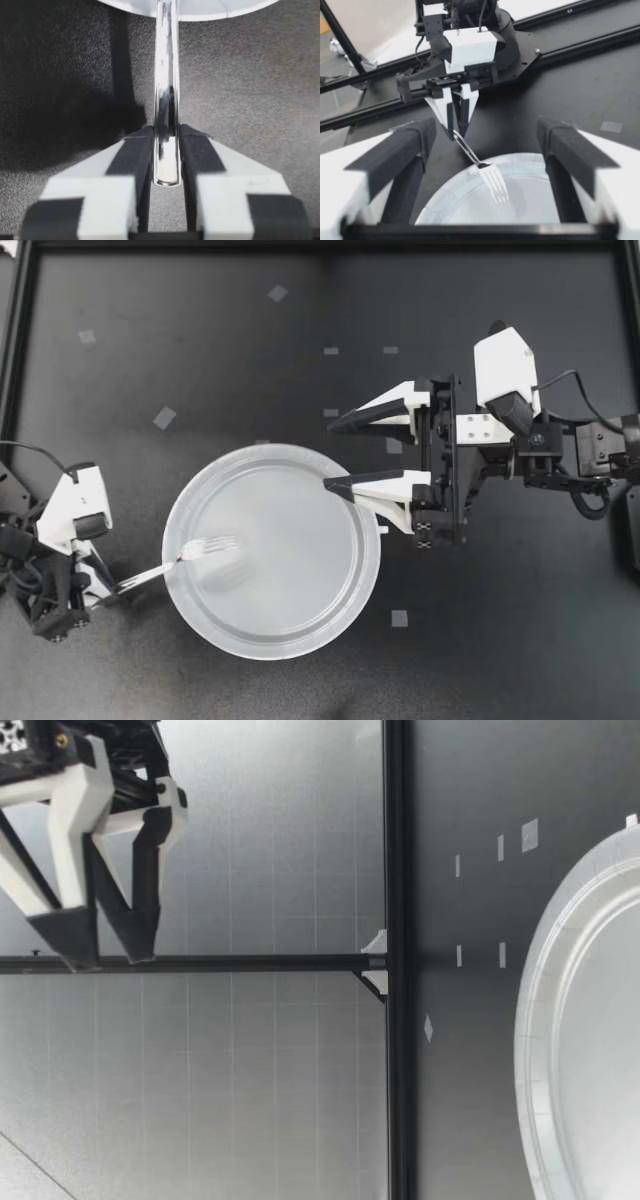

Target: Pick up the fork and place it on the plate.

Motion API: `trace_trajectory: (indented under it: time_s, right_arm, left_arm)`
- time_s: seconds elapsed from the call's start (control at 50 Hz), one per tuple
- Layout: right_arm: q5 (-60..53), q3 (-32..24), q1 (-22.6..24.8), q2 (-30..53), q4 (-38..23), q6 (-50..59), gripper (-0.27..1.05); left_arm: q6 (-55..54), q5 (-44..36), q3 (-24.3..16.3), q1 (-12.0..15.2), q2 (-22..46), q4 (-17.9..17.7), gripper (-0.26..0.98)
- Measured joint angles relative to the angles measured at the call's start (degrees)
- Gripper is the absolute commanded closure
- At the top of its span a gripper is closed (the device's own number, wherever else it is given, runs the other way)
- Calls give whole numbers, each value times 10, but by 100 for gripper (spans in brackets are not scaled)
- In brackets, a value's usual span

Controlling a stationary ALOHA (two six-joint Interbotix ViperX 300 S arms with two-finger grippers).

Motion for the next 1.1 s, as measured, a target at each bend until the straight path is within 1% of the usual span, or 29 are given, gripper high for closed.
trace_trajectory:
  time_s: [0.02,0.06,0.08,0.12,0.14,0.18,0.26,0.44,0.52,0.66,0.76,0.88,0.96,1.02,1.1]
  right_arm:
    - [0,0,0,0,0,0,-3]
    - [0,0,-1,3,0,1,-3]
    - [0,0,-2,5,0,1,-3]
    - [0,0,-2,5,0,1,-3]
    - [0,0,-3,8,0,1,-3]
    - [0,0,-3,8,0,1,-3]
    - [-1,0,-3,12,-1,2,-3]
    - [-1,0,-4,13,-1,2,-3]
    - [-1,0,-4,12,-1,2,-3]
    - [-1,-1,-4,13,-1,3,-3]
    - [-1,0,-4,13,0,8,-3]
    - [-1,0,-4,13,0,14,-3]
    - [-1,-1,-4,13,0,15,-3]
    - [-1,0,-4,13,-1,15,-3]
    - [-1,0,-4,13,0,15,-3]
  left_arm:
    - [-4,1,-2,0,11,-2,77]
    - [-4,1,-2,0,11,-2,77]
    - [-9,2,-4,-1,24,-4,77]
    - [-9,2,-4,-1,24,-4,77]
    - [-13,4,-6,-1,38,-4,77]
    - [-13,4,-6,-1,38,-4,77]
    - [-11,4,-18,-1,57,-4,77]
    - [-10,4,-23,-1,61,-4,76]
    - [-11,4,-23,-1,58,-4,73]
    - [-11,5,-26,-1,55,-4,59]
    - [-11,5,-27,-1,54,-4,43]
    - [-11,10,-27,-1,57,-4,20]
    - [-11,12,-27,-1,58,-4,9]
    - [-11,15,-27,-1,60,-4,6]
    - [-11,18,-28,-1,62,-4,6]
